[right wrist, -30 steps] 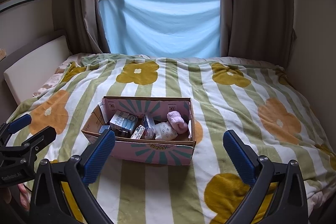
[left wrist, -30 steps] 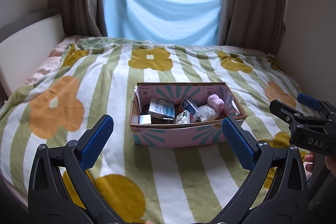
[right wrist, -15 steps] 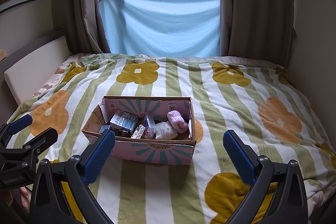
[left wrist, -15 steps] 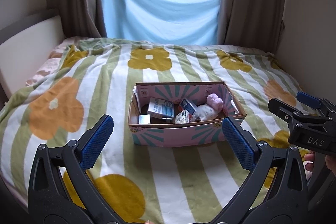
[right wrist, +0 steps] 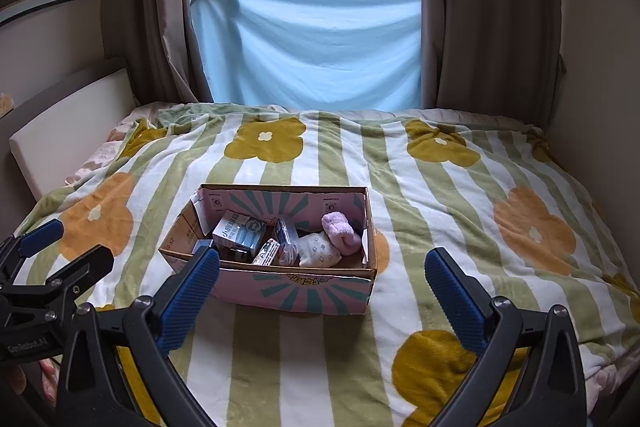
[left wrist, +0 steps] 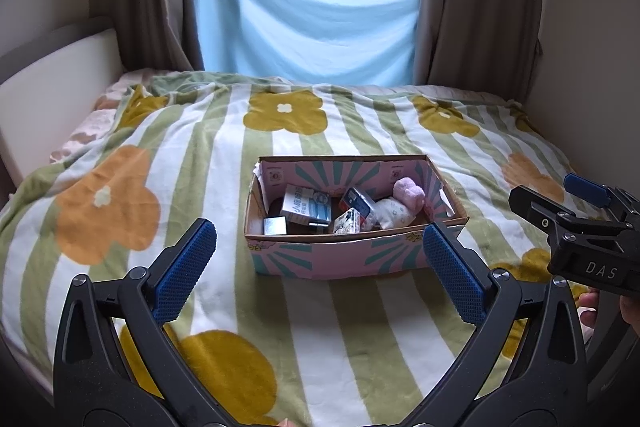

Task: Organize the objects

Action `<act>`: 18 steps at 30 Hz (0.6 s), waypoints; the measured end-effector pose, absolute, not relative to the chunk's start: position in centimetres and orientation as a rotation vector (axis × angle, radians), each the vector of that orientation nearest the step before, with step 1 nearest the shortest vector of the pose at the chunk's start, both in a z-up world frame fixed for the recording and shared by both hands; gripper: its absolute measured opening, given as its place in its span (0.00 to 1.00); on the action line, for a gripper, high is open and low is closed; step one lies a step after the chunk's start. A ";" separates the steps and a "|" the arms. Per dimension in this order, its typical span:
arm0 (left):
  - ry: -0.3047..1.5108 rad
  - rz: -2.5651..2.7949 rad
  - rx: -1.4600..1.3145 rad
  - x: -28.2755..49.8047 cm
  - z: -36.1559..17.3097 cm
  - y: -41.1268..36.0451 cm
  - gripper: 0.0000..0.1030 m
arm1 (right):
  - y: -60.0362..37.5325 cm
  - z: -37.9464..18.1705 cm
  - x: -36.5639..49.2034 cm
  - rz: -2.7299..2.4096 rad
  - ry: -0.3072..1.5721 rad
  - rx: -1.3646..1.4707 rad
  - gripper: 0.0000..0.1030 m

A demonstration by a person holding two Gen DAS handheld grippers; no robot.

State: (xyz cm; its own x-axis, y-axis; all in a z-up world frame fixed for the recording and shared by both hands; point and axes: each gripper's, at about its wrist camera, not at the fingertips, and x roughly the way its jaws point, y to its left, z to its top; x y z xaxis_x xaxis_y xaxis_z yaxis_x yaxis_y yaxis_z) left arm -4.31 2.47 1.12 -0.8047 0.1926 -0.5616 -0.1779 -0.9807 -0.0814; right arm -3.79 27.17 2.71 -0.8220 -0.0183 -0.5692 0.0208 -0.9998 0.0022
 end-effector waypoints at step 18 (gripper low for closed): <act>-0.087 2.787 -0.844 -4.1 1.1 2.2 1.00 | 26.7 2.8 -3.7 -2.973 0.011 0.929 0.99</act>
State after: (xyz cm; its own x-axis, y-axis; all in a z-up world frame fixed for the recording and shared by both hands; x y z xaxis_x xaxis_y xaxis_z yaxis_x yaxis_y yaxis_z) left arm -4.14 2.18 1.14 -0.8083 0.2336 -0.5404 -0.1995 -0.9723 -0.1219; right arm -3.66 26.71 2.83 -0.8217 -0.0239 -0.5694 0.0281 -0.9996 0.0013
